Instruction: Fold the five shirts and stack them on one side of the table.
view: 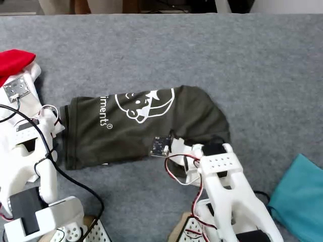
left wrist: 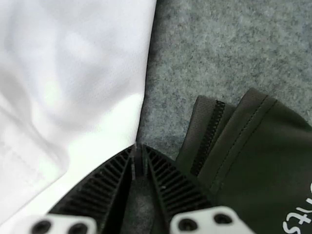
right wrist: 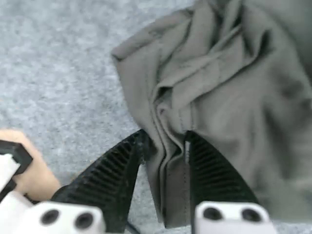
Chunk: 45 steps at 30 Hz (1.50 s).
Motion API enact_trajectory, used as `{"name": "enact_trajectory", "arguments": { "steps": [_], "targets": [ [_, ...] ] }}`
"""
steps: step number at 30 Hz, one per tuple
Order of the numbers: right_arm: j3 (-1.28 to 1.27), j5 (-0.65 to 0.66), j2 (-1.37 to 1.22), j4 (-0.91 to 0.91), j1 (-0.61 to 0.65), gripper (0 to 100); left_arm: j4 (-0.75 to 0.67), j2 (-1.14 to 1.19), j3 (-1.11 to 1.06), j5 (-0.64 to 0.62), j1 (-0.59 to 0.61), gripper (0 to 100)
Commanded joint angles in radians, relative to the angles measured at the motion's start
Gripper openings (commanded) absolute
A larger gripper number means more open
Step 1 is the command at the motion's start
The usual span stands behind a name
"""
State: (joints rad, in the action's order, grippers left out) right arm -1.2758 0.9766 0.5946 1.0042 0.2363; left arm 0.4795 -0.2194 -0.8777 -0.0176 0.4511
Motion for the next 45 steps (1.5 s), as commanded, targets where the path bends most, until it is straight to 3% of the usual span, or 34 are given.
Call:
{"name": "enact_trajectory", "arguments": {
  "steps": [1, 5, 10, 15, 25, 36, 45],
  "targets": [
    [-0.021, 0.012, -0.016, -0.009, 0.008, 11.7, 0.008, -0.005, 0.044, -0.003, 0.000, 2],
    [-0.024, 0.012, -0.016, -0.011, 0.007, 10.8, 0.008, -0.005, 0.044, -0.003, 0.000, 2],
    [-0.018, 0.012, -0.015, -0.012, -0.036, 1.2, 0.008, -0.005, 0.044, -0.003, 0.000, 2],
    [0.027, 0.009, -0.015, -0.006, -0.041, 0.5, 0.008, -0.005, 0.044, -0.002, 0.000, 2],
    [0.433, 0.015, -0.041, 0.224, -0.082, 0.5, 0.008, -0.005, 0.044, 0.006, 0.000, 2],
    [0.903, 0.072, -0.504, 0.259, -0.048, 0.6, 0.008, -0.005, 0.044, 0.017, 0.000, 2],
    [1.142, 0.180, -0.725, 0.334, 0.030, 0.9, 0.006, -0.005, 0.044, 0.017, 0.000, 2]
  ]
}}
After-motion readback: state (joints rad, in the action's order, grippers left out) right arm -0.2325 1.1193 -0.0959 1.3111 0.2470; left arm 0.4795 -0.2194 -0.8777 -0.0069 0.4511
